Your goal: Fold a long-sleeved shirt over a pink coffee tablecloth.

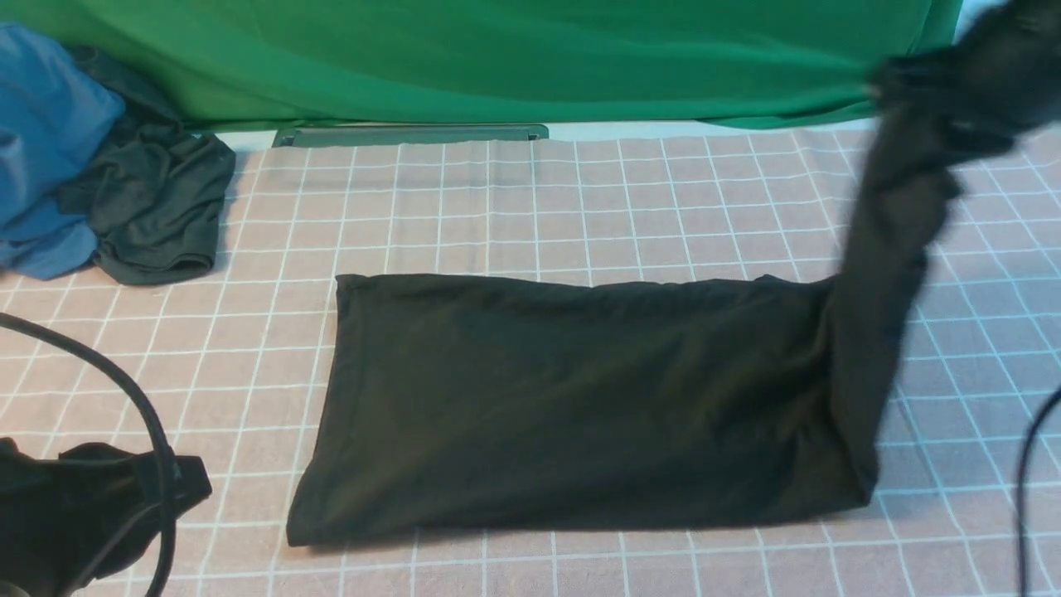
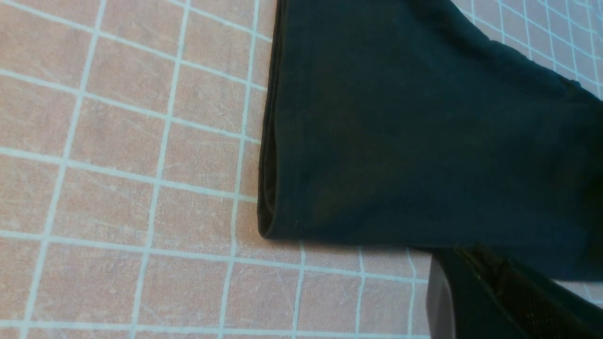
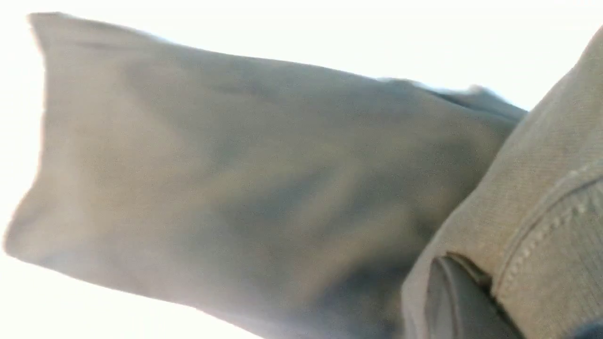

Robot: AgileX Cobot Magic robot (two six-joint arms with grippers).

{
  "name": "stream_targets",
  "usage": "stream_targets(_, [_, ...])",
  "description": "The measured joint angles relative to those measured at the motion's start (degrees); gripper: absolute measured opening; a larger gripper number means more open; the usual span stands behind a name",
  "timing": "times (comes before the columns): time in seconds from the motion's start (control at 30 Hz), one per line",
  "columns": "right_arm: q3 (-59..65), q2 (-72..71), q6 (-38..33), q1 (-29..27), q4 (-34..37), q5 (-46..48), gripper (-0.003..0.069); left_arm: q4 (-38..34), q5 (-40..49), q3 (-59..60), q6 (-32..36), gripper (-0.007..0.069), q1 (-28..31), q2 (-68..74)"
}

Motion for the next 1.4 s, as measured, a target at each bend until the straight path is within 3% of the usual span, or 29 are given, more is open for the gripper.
stream_targets(0.3, [-0.37, 3.55, 2.11, 20.59, 2.40, -15.01, 0.0067, 0.96, -1.14, -3.27, -1.20, 0.0012, 0.00, 0.00])
stream_targets(0.53, [-0.37, 11.25, 3.36, 28.63, 2.66, -24.67, 0.0069, 1.03, 0.50, -5.53, -1.32, 0.0012, 0.00, 0.00])
stream_targets(0.73, [-0.37, 17.04, 5.35, 30.16, 4.74, -30.48, 0.0078, 1.03, 2.64, -5.69, -1.32, 0.0012, 0.00, 0.00])
stream_targets(0.9, [-0.37, 21.16, 5.82, 30.16, 9.87, -34.40, 0.0135, 1.03, 2.76, -5.69, -1.32, 0.0012, 0.00, 0.00])
stream_targets(1.03, [-0.44, 22.79, 5.82, 30.16, 12.75, -36.30, 0.0319, 1.03, 2.76, -5.76, -1.32, 0.0012, 0.00, 0.00])
stream_targets(1.07, [-0.50, 22.84, 5.82, 30.16, 12.81, -36.30, 0.0328, 1.03, 2.76, -5.76, -1.32, 0.0012, 0.00, 0.00])
stream_targets(1.1, [-1.14, 22.99, 5.05, 30.16, 13.16, -36.08, 0.0398, 1.03, 2.76, -5.76, -1.32, 0.0012, 0.00, 0.00])
stream_targets(1.17, [-2.22, 23.03, 2.46, 30.10, 13.25, -34.14, 0.0438, 1.03, 2.76, -5.78, -1.32, 0.0012, 0.00, 0.00])
stream_targets(1.23, [-4.05, 22.87, -1.39, 29.55, 12.81, -30.14, 0.0443, 1.03, 2.76, -5.78, -1.55, 0.0012, 0.00, 0.00])
stream_targets(1.37, [-7.80, 21.66, -4.81, 27.61, 8.27, -21.09, 0.0371, 1.03, 2.70, -5.78, -3.80, 0.0012, 0.00, 0.48])
stream_targets(1.4, [-9.96, 20.53, -5.25, 26.39, 4.58, -16.46, 0.0287, 0.87, 2.42, -5.78, -4.59, 0.0012, 0.00, 1.45])
